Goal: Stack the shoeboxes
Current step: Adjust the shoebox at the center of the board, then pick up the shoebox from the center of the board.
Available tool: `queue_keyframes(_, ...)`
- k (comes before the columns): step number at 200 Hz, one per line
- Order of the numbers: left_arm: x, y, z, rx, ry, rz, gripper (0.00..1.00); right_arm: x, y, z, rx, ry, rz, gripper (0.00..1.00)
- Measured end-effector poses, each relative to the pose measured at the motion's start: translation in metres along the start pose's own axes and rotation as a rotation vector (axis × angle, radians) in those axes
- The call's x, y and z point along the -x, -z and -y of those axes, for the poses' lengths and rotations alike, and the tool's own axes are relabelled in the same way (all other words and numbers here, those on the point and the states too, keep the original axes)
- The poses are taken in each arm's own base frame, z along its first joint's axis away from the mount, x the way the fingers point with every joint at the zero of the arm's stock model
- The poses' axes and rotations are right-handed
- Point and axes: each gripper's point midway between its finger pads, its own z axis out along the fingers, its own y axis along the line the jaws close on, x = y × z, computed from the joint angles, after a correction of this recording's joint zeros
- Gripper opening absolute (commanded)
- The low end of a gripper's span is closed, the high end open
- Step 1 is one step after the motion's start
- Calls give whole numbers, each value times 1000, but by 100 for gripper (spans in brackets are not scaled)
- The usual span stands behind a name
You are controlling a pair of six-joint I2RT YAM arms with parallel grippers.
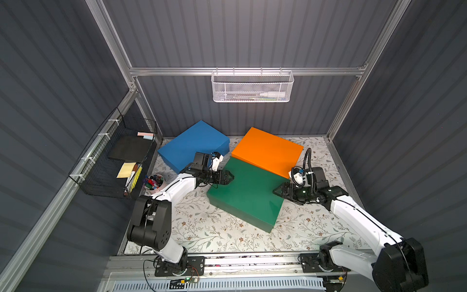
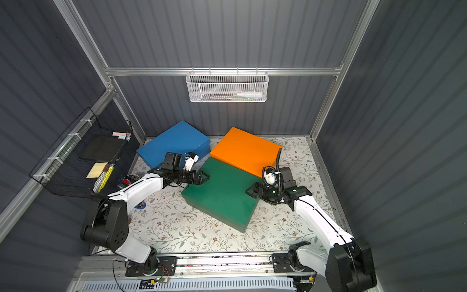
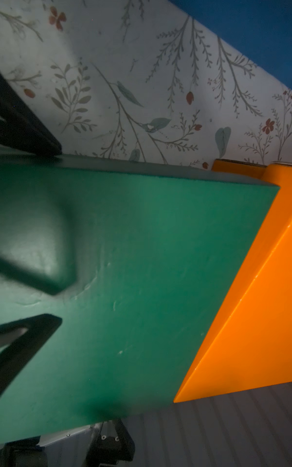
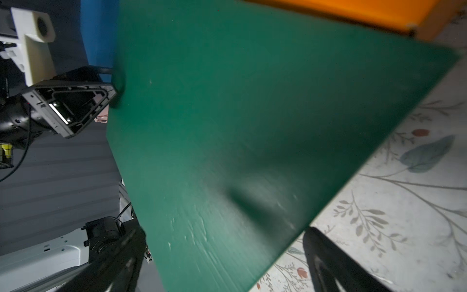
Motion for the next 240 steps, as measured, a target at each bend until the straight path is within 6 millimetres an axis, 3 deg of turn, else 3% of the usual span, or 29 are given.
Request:
queue_keyframes(50,-27,17,27,-52,33,-40,100,1,8,20,-124,-15,35,99)
queue_keyframes(78,-25,31,38,-67,30,-20,100,3,19,27,-182,-3,64,99)
queue_keyframes(101,-26,31,38,-62,35,-22,100,0,28,29,-208,-3,79,99)
queue_keyframes(134,-35,18,29,-50,61,-70,100,-5,38,27,-198,-3,110,99)
queue_keyframes(185,-44,5,25,-70,118,-103,100,-35,17,45,-160,-70,47,99)
queue_keyframes(240,-55,-6,29,-149,158,-114,100,-34,-4,36,-73,-98,-20,99)
